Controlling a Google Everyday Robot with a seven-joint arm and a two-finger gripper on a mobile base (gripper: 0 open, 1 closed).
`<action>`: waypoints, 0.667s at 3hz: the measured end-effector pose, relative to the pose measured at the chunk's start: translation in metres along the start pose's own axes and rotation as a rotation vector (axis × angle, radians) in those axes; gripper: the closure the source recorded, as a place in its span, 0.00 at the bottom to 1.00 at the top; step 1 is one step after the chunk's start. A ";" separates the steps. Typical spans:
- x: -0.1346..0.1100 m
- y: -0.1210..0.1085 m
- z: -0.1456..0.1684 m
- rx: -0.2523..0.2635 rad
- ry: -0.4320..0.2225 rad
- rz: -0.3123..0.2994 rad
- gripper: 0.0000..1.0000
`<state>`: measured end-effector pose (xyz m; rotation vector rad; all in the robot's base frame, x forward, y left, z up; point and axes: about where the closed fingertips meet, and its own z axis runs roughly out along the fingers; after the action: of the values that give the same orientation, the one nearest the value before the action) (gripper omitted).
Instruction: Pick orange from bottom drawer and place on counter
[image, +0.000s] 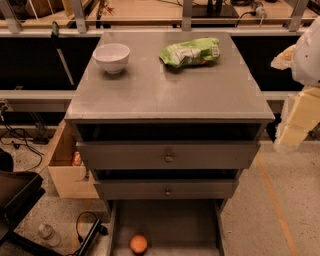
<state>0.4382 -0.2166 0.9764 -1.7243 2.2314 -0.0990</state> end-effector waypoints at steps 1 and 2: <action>0.000 0.000 0.000 0.000 0.000 0.000 0.00; -0.001 -0.002 -0.003 0.015 -0.022 0.011 0.00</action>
Offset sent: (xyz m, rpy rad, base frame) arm 0.0041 -0.0016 0.0033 0.0571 -0.0280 -0.0232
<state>0.4397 -0.2166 0.9795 -1.6969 2.2194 -0.0933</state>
